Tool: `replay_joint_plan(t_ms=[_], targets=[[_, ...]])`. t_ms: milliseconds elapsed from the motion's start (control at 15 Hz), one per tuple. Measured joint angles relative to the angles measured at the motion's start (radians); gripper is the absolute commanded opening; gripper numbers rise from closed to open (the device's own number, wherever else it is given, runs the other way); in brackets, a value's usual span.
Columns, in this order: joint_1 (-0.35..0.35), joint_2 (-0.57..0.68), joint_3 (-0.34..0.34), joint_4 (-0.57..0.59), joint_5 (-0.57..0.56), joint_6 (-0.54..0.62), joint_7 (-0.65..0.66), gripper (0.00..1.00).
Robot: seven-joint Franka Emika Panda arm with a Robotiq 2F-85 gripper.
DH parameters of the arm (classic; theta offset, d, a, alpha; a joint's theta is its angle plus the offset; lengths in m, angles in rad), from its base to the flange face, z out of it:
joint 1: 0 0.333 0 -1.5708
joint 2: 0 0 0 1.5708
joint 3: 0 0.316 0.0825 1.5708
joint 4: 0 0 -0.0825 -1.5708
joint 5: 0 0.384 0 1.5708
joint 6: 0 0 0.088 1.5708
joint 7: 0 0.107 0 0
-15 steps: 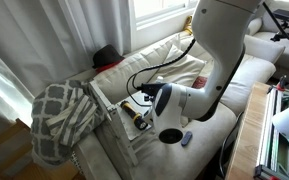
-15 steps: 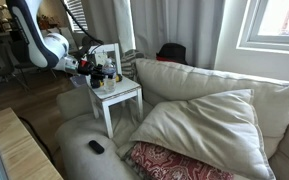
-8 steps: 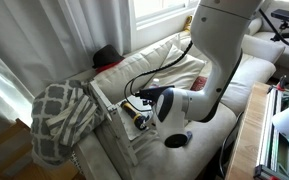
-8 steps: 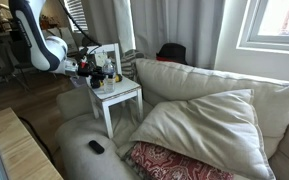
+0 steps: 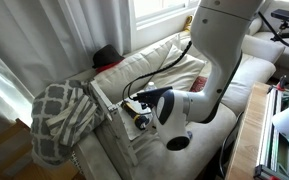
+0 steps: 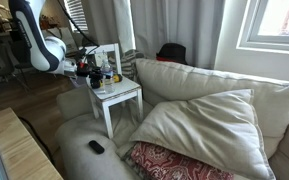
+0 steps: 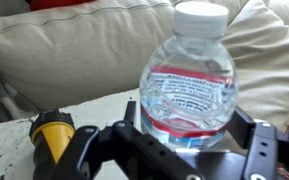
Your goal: Put the flashlight on it's side then put the bottle onto the chair
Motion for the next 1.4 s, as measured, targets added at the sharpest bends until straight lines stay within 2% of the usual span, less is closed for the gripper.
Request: replay_joint_plan(t_ms=[267, 800, 1400], targets=[[-0.017, -0.007, 0.016, -0.001, 0.000, 0.048, -0.004, 1.00], [-0.091, -0.072, 0.033, -0.026, 0.000, 0.346, -0.043, 1.00], [-0.154, -0.132, 0.032, -0.067, 0.061, 0.564, -0.130, 1.00]])
